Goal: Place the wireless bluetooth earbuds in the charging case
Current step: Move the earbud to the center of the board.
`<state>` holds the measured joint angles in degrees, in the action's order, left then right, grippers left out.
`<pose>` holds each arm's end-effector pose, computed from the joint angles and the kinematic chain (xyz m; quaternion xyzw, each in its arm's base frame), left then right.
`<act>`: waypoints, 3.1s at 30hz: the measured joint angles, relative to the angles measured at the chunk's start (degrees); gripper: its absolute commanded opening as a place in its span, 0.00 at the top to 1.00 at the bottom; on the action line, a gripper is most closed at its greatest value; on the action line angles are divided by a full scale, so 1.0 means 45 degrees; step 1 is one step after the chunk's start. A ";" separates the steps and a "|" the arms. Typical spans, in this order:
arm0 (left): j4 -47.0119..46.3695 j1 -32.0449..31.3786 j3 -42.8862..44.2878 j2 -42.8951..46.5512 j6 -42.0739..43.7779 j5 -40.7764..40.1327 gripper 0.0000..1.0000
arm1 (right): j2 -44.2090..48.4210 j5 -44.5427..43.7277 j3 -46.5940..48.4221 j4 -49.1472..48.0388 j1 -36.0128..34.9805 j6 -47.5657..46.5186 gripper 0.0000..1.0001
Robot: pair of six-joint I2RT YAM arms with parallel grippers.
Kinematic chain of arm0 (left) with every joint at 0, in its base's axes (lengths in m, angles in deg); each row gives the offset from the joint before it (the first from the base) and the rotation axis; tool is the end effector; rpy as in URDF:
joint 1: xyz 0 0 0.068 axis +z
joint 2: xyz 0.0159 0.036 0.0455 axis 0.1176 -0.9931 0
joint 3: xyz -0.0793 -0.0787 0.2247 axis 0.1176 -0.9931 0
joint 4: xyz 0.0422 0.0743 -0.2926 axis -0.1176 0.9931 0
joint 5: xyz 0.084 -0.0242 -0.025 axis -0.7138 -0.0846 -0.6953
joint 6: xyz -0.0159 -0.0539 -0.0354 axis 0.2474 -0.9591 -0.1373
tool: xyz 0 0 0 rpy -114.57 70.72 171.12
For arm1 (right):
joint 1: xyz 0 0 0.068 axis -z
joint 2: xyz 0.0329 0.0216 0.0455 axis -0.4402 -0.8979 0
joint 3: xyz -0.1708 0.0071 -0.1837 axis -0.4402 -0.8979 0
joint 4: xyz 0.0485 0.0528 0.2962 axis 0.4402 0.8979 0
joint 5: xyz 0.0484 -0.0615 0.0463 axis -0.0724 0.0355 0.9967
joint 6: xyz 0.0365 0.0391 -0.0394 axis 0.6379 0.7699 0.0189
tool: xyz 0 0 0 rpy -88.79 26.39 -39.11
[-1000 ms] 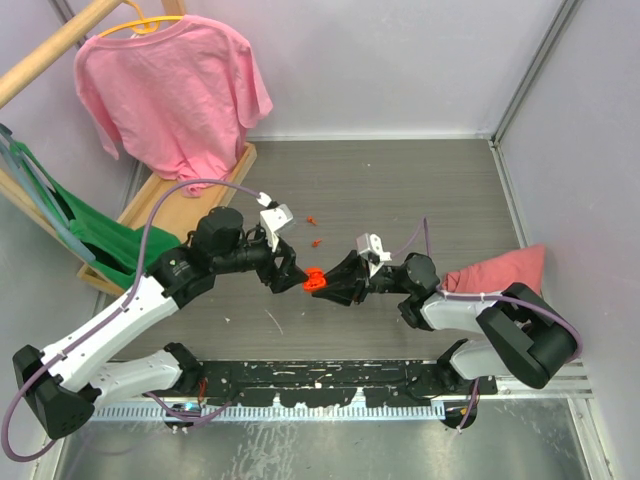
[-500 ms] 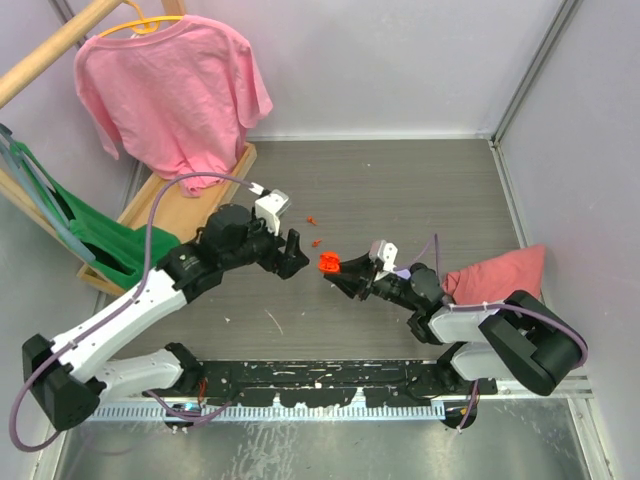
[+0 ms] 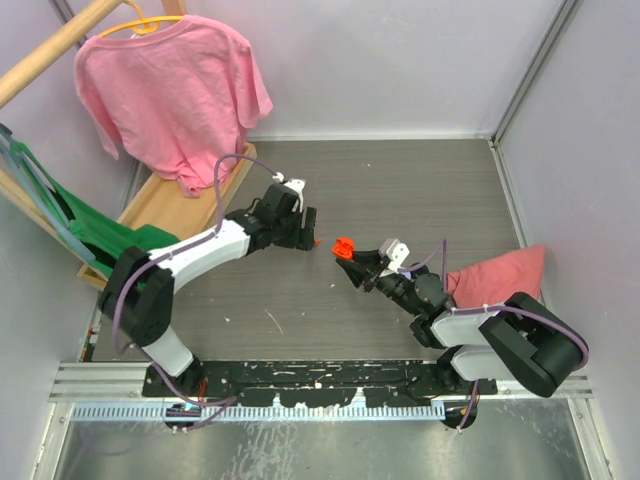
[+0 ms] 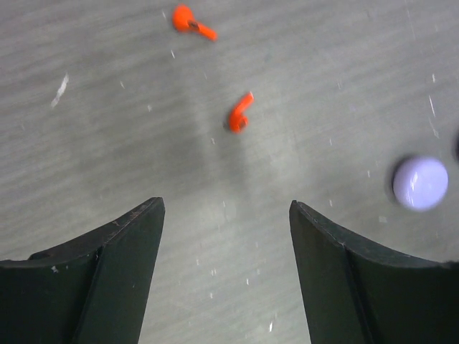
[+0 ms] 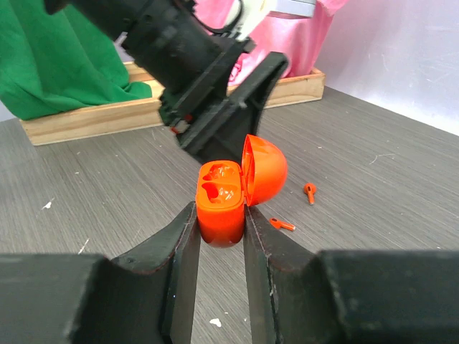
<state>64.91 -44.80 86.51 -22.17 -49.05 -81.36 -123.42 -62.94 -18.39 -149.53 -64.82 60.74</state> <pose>0.3132 -0.2424 0.1819 0.1278 0.9199 -0.1665 0.3313 0.1815 0.1611 0.1266 -0.2847 0.5613 0.3358 0.7008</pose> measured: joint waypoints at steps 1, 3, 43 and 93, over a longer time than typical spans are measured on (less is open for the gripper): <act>0.0015 0.0087 0.0403 -0.0476 -0.0121 -0.0146 0.29 | 0.0000 -0.0087 -0.0005 -0.0005 0.0000 -0.0029 0.99; 0.0010 0.0253 0.1214 -0.1355 -0.0296 -0.0393 0.29 | 0.0000 -0.0233 -0.0010 -0.0005 0.0000 -0.0092 0.99; 0.1389 0.0661 0.7150 -0.7757 0.0092 -0.2098 0.74 | 0.0486 -0.0695 -0.0083 0.0228 0.0000 -0.0398 0.99; 0.4070 0.0622 0.2565 -0.3701 0.0821 -0.0029 0.83 | 0.0486 -0.0495 -0.0078 0.0491 0.0000 -0.0389 0.99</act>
<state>83.23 -42.00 98.05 -38.82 -45.35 -81.49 -121.23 -65.17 -18.74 -147.32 -64.82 58.99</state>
